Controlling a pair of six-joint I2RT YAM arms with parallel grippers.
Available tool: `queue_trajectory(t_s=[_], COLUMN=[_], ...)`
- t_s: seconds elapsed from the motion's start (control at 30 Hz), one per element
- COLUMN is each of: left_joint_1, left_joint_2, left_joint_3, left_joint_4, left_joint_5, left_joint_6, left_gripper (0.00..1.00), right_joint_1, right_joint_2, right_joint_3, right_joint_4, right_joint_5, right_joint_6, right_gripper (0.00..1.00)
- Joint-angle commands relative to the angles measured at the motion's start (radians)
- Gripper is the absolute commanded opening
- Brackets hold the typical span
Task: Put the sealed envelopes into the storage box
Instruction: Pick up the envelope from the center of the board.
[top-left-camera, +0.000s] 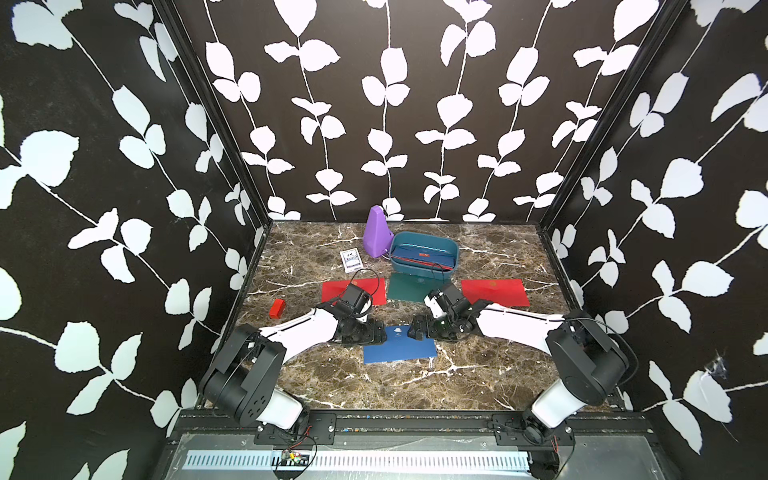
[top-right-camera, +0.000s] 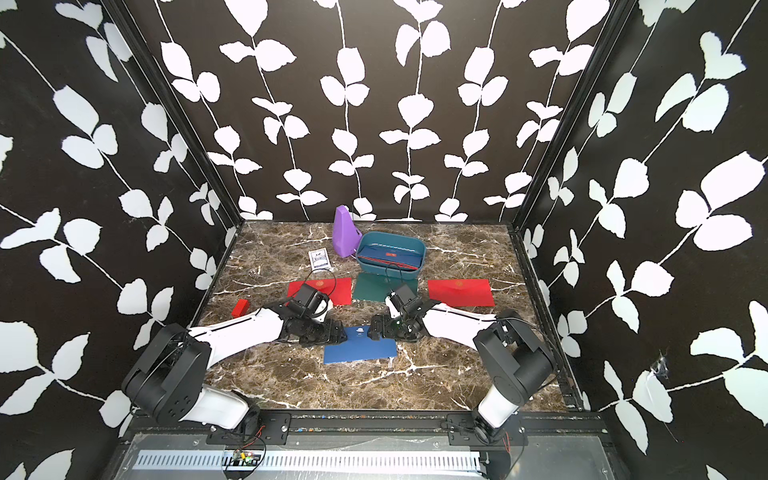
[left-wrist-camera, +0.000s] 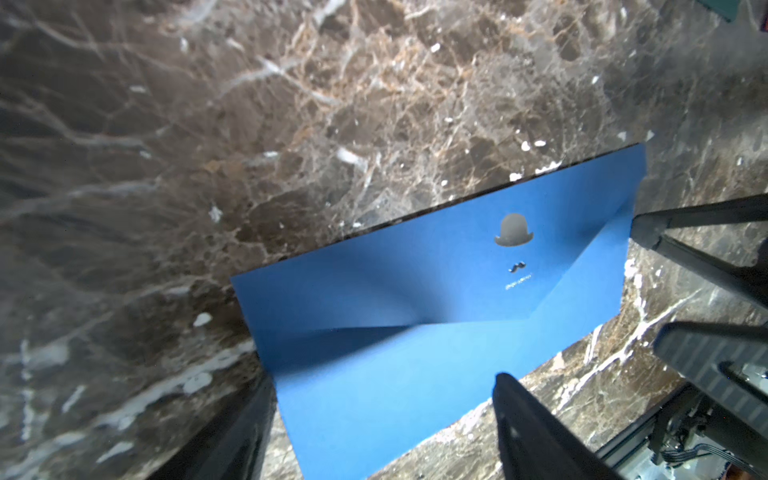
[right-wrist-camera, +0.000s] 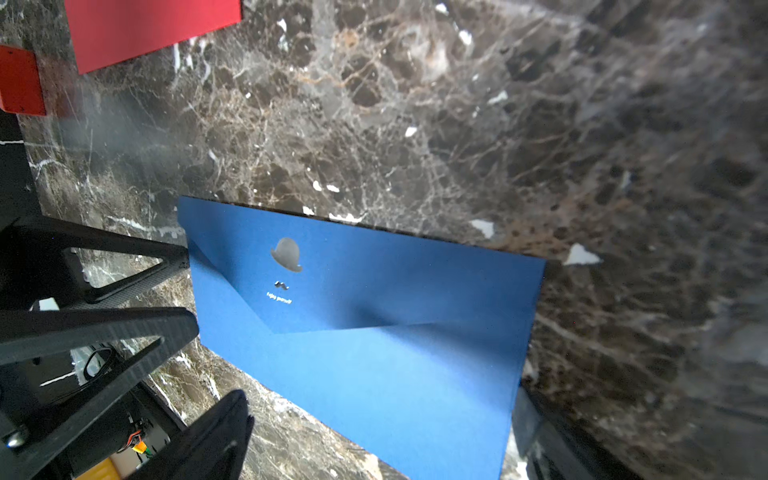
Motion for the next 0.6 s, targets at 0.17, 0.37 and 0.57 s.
queue_trajectory(t_s=[0.17,0.37,0.57], left_joint_1=[-0.019,-0.02,-0.019], left_joint_2=[0.028,-0.081,-0.099], left_joint_3=[-0.028,0.046,0.052], left_joint_4=[-0.035,-0.161,-0.206], left_joint_5=[-0.017,-0.102,-0.109], left_joint_6=[0.04,0.017,0.023], left_gripper=[0.85,0.85,0.84], right_joint_1=[0.026,0.018,0.02], right_joint_2=[0.02,-0.029,-0.07], right_joint_3=[-0.091,-0.026,0.01], right_joint_4=[-0.152,-0.273,-0.36], right_joint_5=[0.018,0.095,0.132], right_joint_6=[-0.003,-0.037,-0.061], right_gripper=[0.99,0.99,0.99])
